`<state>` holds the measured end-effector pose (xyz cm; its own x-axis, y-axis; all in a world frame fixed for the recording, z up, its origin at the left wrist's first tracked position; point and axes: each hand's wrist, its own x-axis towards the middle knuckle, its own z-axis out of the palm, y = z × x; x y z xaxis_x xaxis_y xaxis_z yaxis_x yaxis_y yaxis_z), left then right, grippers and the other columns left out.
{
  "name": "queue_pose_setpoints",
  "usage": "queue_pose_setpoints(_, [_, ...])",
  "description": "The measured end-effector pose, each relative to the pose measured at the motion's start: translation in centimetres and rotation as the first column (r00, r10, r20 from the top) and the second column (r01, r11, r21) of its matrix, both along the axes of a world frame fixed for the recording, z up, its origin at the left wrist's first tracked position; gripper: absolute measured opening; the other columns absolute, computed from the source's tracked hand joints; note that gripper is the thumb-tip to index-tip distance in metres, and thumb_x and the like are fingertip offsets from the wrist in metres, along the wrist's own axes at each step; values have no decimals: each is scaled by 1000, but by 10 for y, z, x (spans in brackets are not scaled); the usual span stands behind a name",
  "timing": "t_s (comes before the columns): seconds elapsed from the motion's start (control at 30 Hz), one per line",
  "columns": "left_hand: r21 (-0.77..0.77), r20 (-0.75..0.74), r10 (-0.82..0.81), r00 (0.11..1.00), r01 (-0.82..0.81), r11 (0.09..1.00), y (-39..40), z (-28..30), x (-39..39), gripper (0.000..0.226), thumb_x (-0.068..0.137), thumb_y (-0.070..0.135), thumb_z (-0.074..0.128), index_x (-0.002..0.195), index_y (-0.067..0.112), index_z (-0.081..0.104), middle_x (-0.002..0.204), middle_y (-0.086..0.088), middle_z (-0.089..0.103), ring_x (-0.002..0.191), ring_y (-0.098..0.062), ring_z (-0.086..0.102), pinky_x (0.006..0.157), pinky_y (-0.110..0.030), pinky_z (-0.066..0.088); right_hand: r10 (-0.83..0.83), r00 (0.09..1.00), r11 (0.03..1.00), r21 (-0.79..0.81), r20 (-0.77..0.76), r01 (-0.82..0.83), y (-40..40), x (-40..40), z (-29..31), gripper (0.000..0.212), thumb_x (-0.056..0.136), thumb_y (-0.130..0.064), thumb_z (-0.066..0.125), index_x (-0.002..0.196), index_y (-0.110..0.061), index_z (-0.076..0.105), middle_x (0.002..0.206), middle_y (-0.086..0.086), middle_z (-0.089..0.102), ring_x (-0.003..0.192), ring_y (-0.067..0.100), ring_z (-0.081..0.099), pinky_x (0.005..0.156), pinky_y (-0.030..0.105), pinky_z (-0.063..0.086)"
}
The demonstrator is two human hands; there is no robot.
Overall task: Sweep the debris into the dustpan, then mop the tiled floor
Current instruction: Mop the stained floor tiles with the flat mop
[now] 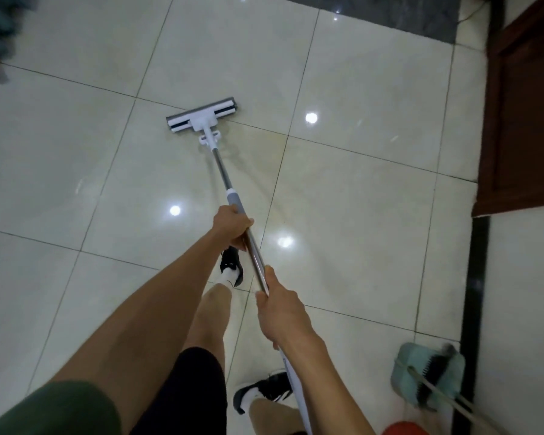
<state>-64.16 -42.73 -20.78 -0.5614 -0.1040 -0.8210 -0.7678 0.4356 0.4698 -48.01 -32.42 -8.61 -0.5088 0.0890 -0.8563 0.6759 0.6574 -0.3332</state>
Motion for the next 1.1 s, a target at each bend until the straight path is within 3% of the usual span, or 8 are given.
queue_pose_setpoints(0.07, [-13,-4,-35,999,34,999,13,0,43,32,90,11,73,112,8,50,99,-18,62,72,-37,72,55,-53,62,-4,1000,1000,-7,-2,4,12,46,0,58,104,-40,33,153,-46,2,113,10,60,85,23,59,79,38,56])
queue_pose_setpoints(0.2, [2,-11,-66,998,66,998,39,3,116,27,92,11,71,111,5,53,88,-20,63,44,-26,68,41,-39,56,-37,999,999,-26,12,37,37,118,8,59,104,-38,32,155,-43,3,122,10,59,88,21,55,81,35,49])
queue_pose_setpoints(0.3, [12,5,-82,997,82,997,50,14,161,32,91,10,71,116,3,53,87,-20,64,50,-30,70,45,-42,58,-85,996,995,-55,39,87,45,161,28,59,104,-37,33,154,-43,4,119,10,60,94,23,60,85,37,52])
queue_pose_setpoints(0.5, [35,76,-71,995,69,997,57,37,209,36,93,9,69,121,14,47,103,-17,61,71,-35,72,49,-42,60,-165,984,979,-112,72,173,47,206,56,57,105,-35,33,155,-40,5,105,2,60,78,11,56,69,25,46])
queue_pose_setpoints(0.6, [27,52,-90,995,88,996,57,36,200,30,94,10,68,116,9,48,102,-16,61,73,-34,71,52,-44,62,-182,982,975,-119,60,188,47,196,54,57,106,-35,35,156,-39,8,121,5,60,84,12,56,75,24,45])
queue_pose_setpoints(0.77, [28,19,-145,989,144,989,53,31,164,31,93,11,67,118,6,51,106,-21,62,82,-40,72,67,-53,63,-166,985,984,-63,36,168,43,161,41,57,105,-37,37,156,-39,12,105,1,61,82,13,61,70,26,47])
queue_pose_setpoints(0.87, [44,14,-166,986,166,985,44,29,136,32,93,13,67,119,6,49,106,-21,61,80,-41,72,65,-52,63,-193,981,980,-43,35,194,32,131,40,56,104,-36,38,155,-40,15,89,-4,58,71,8,58,60,25,46])
queue_pose_setpoints(1.1, [-11,-24,-229,973,229,973,-9,12,13,25,93,15,67,109,13,48,102,-19,63,75,-36,74,65,-49,64,-294,954,953,-63,53,297,-33,16,24,54,105,-37,38,154,-44,15,86,-2,63,69,12,61,49,21,41])
